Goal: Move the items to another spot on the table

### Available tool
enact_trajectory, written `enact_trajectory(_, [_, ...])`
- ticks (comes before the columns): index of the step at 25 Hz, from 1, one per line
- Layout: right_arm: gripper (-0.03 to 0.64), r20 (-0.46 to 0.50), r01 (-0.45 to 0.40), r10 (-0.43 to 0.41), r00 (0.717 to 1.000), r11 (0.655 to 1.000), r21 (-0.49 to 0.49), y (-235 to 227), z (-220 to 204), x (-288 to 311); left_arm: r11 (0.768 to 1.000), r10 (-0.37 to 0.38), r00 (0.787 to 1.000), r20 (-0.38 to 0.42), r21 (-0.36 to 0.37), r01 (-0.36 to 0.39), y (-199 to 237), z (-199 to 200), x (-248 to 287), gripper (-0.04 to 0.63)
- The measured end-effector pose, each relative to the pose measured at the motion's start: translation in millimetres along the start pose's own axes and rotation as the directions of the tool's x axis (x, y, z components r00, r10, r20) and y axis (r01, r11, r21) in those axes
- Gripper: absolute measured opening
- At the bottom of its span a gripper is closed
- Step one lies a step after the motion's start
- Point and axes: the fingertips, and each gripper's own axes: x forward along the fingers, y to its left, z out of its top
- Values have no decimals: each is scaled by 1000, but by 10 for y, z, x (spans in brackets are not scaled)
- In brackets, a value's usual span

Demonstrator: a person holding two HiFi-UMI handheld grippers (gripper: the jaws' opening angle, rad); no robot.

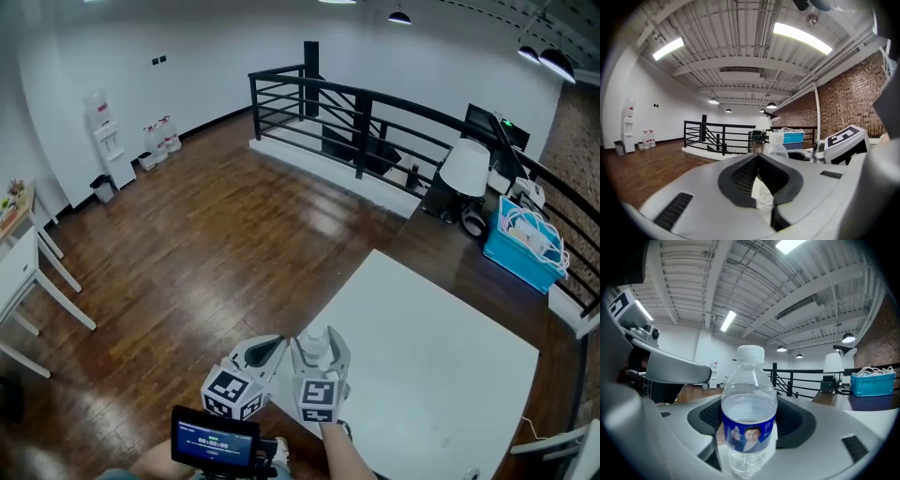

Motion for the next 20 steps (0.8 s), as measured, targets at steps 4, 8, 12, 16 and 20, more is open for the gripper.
enact_trajectory(4, [306,20,-2,2,1000,1000,-16,15,19,23,1000,-16,1000,-4,0,16,22,-8,50,11])
enact_trajectory(8, [324,30,20,-19,999,1000,-7,-21,20,-26,1000,-26,1000,-6,2,26,27,-2,81,11])
enact_trajectory(12, [337,17,20,-20,1000,1000,-1,-58,-25,-12,999,-39,999,-8,9,39,-10,-13,103,11])
enact_trajectory(16, [339,5,10,-10,1000,1000,19,-62,-24,-40,999,-51,999,-5,12,51,-72,-3,101,11])
enact_trajectory(20, [339,3,10,-10,1000,1000,22,-53,-2,-59,999,-52,999,-3,13,52,-76,18,76,11])
